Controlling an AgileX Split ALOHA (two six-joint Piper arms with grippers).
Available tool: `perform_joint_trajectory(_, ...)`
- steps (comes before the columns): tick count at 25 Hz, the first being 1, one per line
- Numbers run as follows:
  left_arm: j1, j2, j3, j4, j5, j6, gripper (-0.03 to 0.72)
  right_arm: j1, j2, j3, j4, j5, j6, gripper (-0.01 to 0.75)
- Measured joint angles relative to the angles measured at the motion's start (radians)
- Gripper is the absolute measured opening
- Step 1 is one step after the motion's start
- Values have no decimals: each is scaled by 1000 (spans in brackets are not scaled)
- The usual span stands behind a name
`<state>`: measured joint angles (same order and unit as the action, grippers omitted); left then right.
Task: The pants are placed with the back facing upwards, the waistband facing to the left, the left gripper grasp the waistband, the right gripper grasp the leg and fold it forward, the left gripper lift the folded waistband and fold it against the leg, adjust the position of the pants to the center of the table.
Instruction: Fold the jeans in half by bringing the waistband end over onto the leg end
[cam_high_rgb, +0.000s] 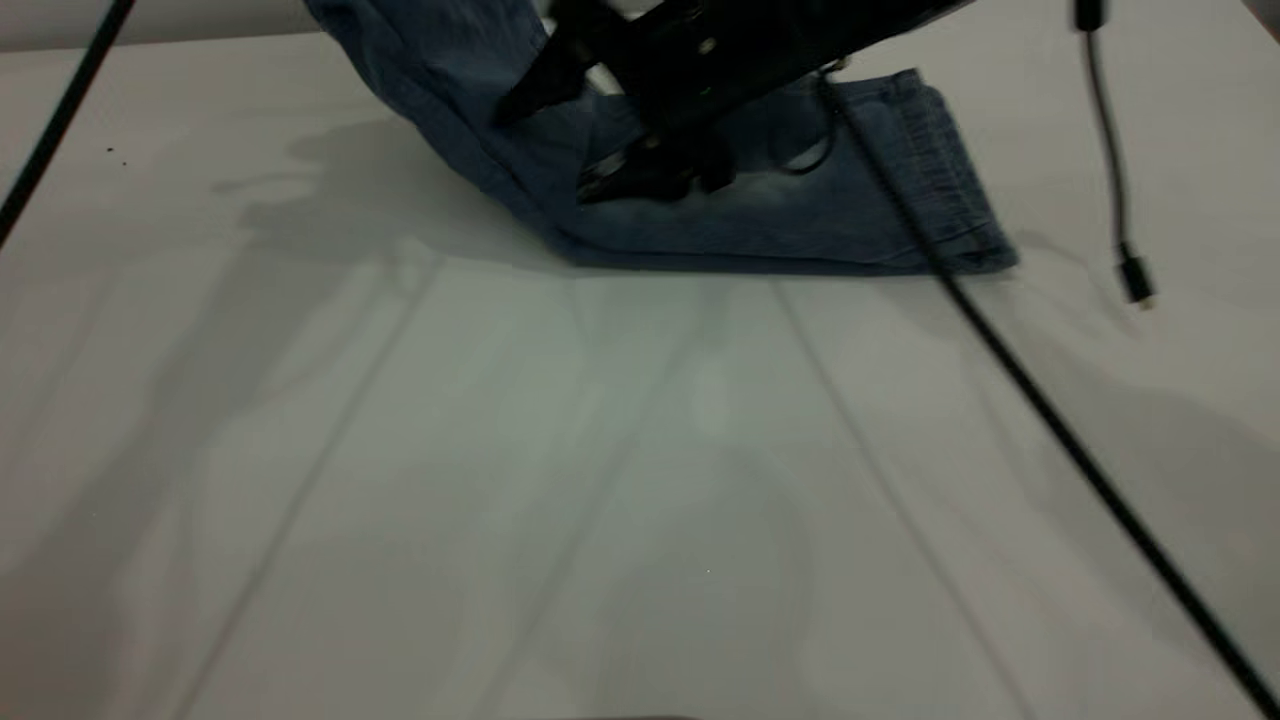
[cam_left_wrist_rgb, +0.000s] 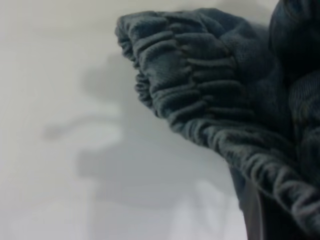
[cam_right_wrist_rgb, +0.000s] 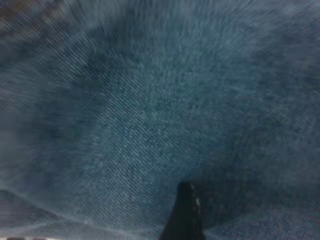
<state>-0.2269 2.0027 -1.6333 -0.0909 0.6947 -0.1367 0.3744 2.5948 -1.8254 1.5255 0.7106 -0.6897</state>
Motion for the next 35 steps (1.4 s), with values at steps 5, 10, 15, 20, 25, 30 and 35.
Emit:
perform_joint_trajectory(5,-20,-40,0,12,19,9,90,58,36,-71,-54,43,34,549)
perform_joint_trajectory(10,-27,-68,2,30,27,21,90,33,36,-124,-162,160,65,549)
perform_joint_trajectory(15,-42,-95,2,34,27,34,90,-64,36,-138,-260,308,97,549)
perform_joint_trajectory(20,-87,-101,2,35,-6,47,90,-102,36,-139,-473,329,196,549)
perform_joint_trajectory(25,-153,-103,2,35,-45,48,90,-94,36,-141,-519,306,253,547)
perform_joint_trajectory(30,-199,-103,4,32,-87,49,90,-120,17,-141,-519,314,253,517)
perform_joint_trajectory(35,-207,-105,6,32,-90,49,90,-214,-80,-146,-543,339,236,488)
